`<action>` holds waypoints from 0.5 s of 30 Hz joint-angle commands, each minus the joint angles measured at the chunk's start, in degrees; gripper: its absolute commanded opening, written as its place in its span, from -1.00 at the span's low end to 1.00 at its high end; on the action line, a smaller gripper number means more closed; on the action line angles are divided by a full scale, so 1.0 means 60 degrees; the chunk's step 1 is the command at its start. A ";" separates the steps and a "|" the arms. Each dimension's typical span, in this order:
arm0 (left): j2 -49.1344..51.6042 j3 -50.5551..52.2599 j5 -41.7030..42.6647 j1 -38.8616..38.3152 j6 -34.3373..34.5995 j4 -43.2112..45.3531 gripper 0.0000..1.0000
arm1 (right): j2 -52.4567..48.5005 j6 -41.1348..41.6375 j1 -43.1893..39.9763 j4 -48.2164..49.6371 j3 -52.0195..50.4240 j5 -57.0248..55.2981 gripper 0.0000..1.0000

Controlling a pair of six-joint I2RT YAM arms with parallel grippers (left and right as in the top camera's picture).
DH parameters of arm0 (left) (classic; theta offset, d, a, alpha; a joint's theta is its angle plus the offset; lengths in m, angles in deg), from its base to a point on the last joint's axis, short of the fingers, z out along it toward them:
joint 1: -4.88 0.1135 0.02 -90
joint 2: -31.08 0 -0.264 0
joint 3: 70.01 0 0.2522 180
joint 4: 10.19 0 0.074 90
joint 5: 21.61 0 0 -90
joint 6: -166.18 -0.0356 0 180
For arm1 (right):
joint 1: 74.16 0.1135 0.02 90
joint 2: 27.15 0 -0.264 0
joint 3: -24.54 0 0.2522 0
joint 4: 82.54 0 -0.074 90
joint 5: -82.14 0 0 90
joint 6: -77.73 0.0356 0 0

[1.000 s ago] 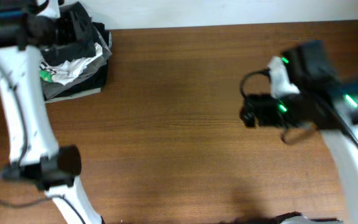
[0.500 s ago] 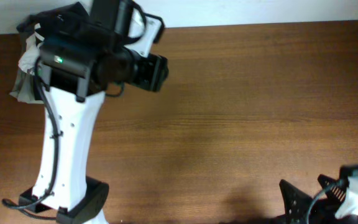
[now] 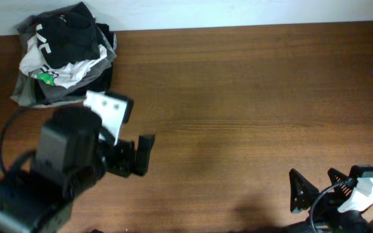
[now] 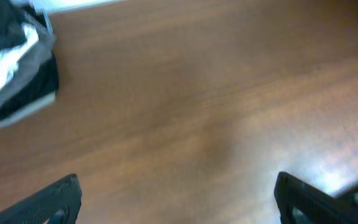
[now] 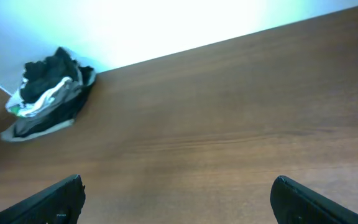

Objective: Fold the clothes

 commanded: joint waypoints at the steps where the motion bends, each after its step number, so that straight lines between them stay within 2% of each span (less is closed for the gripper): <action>1: -0.1235 0.2310 -0.0149 -0.0029 0.0157 0.0998 0.98 | 0.0058 0.0080 -0.0007 0.0127 -0.0175 -0.1064 0.97; 7: -0.1614 0.3541 -0.0146 -0.0029 0.0157 0.0871 0.99 | 0.0058 0.0080 -0.0007 0.0124 -0.0175 -0.1184 0.98; 15: -0.1188 0.3603 -0.0127 -0.0029 0.0157 0.0874 0.98 | 0.0058 0.0080 -0.0007 0.0124 -0.0175 -0.1184 0.97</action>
